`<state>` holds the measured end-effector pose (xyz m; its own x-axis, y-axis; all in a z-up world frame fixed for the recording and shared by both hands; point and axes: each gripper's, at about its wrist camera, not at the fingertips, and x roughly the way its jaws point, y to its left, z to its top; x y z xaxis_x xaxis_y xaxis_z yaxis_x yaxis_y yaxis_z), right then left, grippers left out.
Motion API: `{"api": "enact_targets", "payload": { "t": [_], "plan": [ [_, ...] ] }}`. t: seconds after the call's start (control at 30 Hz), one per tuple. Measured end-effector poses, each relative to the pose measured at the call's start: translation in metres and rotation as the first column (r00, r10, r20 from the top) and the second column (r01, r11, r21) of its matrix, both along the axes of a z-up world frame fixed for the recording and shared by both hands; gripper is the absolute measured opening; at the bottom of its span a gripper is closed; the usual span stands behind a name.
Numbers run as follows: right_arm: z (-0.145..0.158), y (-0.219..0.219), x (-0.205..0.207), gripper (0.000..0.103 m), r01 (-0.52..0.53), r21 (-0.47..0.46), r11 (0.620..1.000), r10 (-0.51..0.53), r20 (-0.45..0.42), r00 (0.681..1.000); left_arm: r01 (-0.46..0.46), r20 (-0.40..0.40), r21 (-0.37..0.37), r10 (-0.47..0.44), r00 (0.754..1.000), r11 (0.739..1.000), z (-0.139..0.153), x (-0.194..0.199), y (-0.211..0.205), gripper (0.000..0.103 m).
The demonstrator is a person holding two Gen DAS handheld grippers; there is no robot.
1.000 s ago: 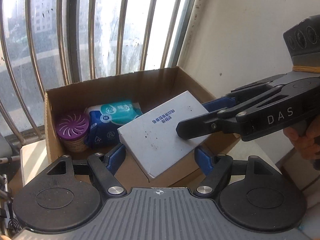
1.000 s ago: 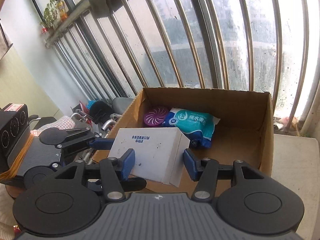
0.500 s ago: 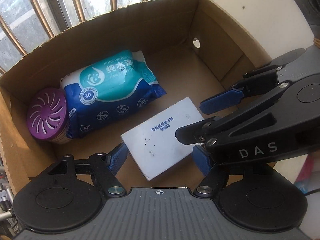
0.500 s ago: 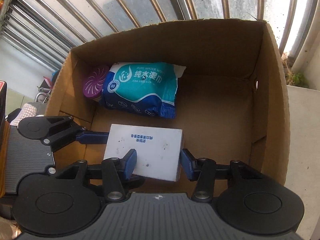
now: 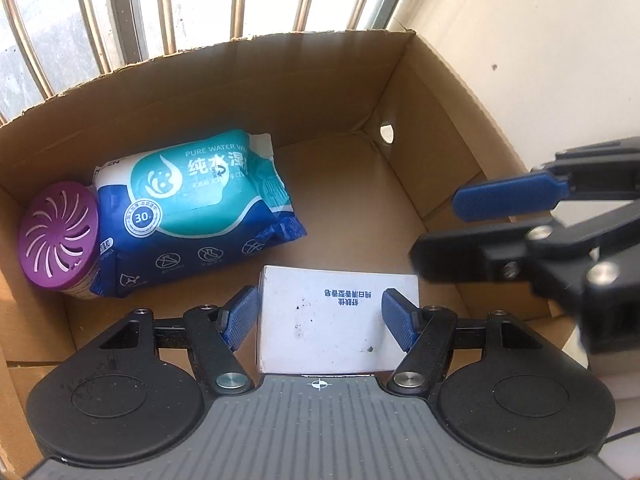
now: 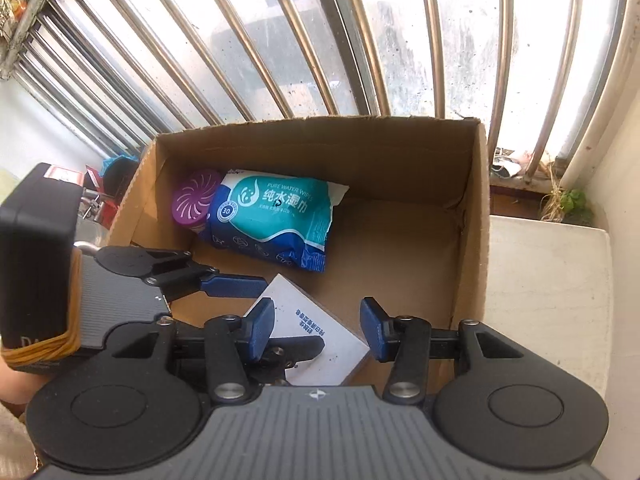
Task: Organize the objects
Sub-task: 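Carry the white box into the cardboard box and open the right gripper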
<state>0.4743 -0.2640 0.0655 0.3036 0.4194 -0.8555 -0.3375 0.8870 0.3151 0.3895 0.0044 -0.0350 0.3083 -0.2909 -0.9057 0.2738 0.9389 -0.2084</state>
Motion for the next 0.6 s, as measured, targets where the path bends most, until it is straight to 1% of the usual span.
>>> {"api": "enact_targets", "payload": {
  "t": [0.03,0.07,0.13,0.2,0.23,0.27,0.33,0.37,0.4,0.43,0.47,0.5,0.53,0.57,0.6],
  "plan": [
    [0.004,-0.004,-0.002,0.051,0.005,0.006,1.0,-0.005,0.013,1.0,0.015,0.004,0.022,-0.016,1.0,1.0,0.002,0.0,0.0,0.077],
    [0.007,-0.009,-0.005,0.051,0.007,0.011,1.0,-0.007,0.03,1.0,0.025,-0.013,0.051,-0.025,1.0,0.998,0.009,0.005,0.001,0.079],
    [0.008,-0.014,-0.009,0.051,-0.001,0.022,1.0,0.001,0.026,1.0,0.021,-0.048,0.077,-0.018,0.999,0.997,0.011,0.004,0.008,0.079],
    [0.001,-0.013,-0.012,0.051,-0.008,0.034,0.999,0.008,-0.004,1.0,0.003,-0.118,0.03,0.0,0.993,1.0,0.009,0.005,0.018,0.081],
    [-0.002,-0.011,-0.013,0.051,-0.015,0.036,0.999,0.015,-0.019,1.0,-0.018,-0.195,-0.025,0.013,0.981,1.0,0.005,0.005,0.024,0.081],
    [-0.007,-0.007,-0.014,0.051,-0.03,0.038,0.999,0.032,-0.039,0.999,-0.027,-0.233,-0.051,0.014,0.972,0.998,0.001,0.004,0.025,0.081],
    [-0.016,0.002,-0.015,0.051,-0.046,0.032,0.998,0.049,-0.078,0.996,0.011,-0.253,-0.039,-0.02,0.967,0.999,-0.008,-0.003,0.018,0.082],
    [-0.02,0.005,-0.015,0.051,-0.047,0.035,0.998,0.05,-0.094,0.994,0.006,-0.279,-0.077,-0.027,0.96,0.997,-0.014,-0.005,0.017,0.082],
    [-0.023,0.007,-0.015,0.051,-0.038,0.035,0.999,0.041,-0.11,0.993,-0.03,-0.299,-0.115,-0.005,0.954,0.993,-0.017,-0.005,0.019,0.076],
    [-0.024,0.008,-0.016,0.051,-0.037,0.04,0.999,0.041,-0.107,0.993,-0.055,-0.312,-0.142,0.008,0.95,0.988,-0.019,-0.004,0.021,0.074],
    [-0.023,0.007,-0.017,0.051,-0.034,0.043,0.999,0.038,-0.097,0.995,-0.047,-0.299,-0.158,-0.002,0.954,0.986,-0.017,-0.004,0.019,0.072],
    [-0.023,0.006,-0.018,0.051,-0.03,0.042,0.999,0.034,-0.088,0.996,-0.053,-0.291,-0.172,0.0,0.957,0.984,-0.016,-0.004,0.017,0.068],
    [-0.023,0.003,-0.019,0.051,-0.015,0.041,0.999,0.019,-0.087,0.996,-0.064,-0.295,-0.186,0.007,0.955,0.98,-0.017,-0.003,0.015,0.061],
    [-0.023,0.001,-0.02,0.05,-0.004,0.043,0.999,0.008,-0.085,0.996,-0.086,-0.296,-0.195,0.025,0.955,0.977,-0.018,-0.002,0.013,0.057],
    [-0.022,-0.003,-0.019,0.046,0.012,0.042,0.999,-0.009,-0.08,0.997,-0.113,-0.3,-0.199,0.049,0.953,0.973,-0.021,-0.001,0.01,0.056]
  ]
}}
